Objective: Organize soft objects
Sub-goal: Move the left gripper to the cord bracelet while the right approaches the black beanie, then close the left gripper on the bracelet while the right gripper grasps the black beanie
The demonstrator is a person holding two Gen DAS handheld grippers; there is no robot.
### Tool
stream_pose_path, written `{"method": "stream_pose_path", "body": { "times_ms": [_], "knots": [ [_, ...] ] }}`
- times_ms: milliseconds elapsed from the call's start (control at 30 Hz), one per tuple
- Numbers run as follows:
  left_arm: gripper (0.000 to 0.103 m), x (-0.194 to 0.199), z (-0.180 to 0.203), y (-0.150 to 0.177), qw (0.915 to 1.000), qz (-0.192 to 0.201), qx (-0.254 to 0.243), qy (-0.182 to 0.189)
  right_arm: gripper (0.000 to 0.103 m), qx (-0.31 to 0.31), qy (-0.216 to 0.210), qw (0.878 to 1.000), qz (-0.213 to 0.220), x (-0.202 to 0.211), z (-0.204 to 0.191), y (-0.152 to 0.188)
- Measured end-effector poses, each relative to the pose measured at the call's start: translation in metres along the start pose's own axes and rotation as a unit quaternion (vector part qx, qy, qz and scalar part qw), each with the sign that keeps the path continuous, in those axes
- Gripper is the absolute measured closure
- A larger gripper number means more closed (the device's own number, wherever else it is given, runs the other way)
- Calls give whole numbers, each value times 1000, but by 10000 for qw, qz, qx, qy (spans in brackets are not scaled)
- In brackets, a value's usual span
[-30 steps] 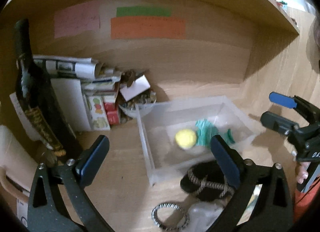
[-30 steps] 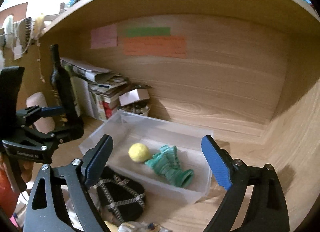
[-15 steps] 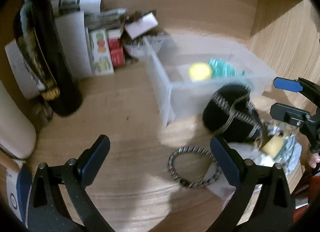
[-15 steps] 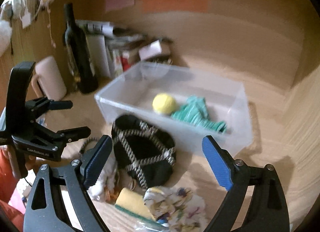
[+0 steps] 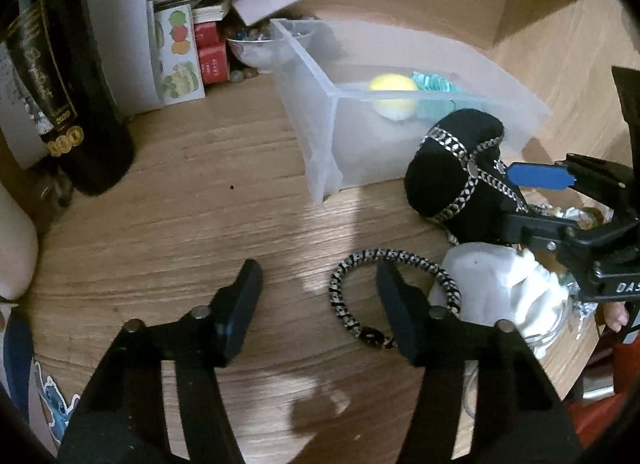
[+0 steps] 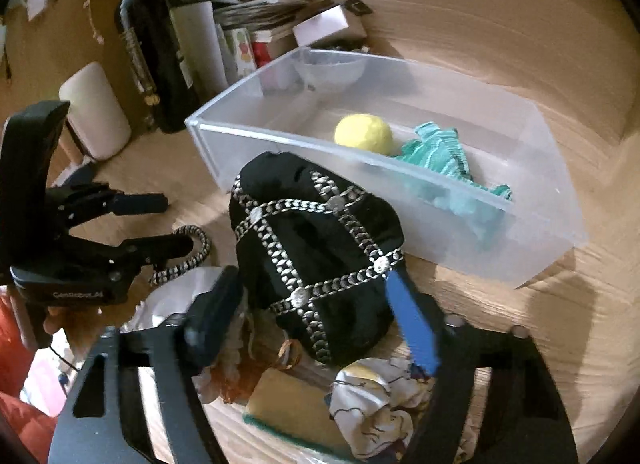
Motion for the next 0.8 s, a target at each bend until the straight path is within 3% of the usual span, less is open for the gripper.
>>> {"method": "stream_pose_path", "body": {
  "times_ms": [67,300,433,800],
  "knots": [
    [63,0,2,0,10000,14,-46,-26,58,51,42,10000,-42,-3,-2,0],
    [96,0,6,0,9997,-18,-224,115,82,284,211,9992,167,3,-8,3],
    [98,4,5,0,9998,15,-198,-28,90,196,160,9992,324,14,-4,4],
    [98,62,10,-24,9954,926,-139,-195,91,20,152,9941,1077,63,5,-6]
  ]
}}
Point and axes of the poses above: each gripper's, at about its wrist camera, not at the fingertips, and x roughly against the way its jaws point, z to its right, y to its underside, the point moved 2 cm from there along -x, roughly the way its jaws point, and after that the axes turned 4 degrees about y, right-handed, at the moved point
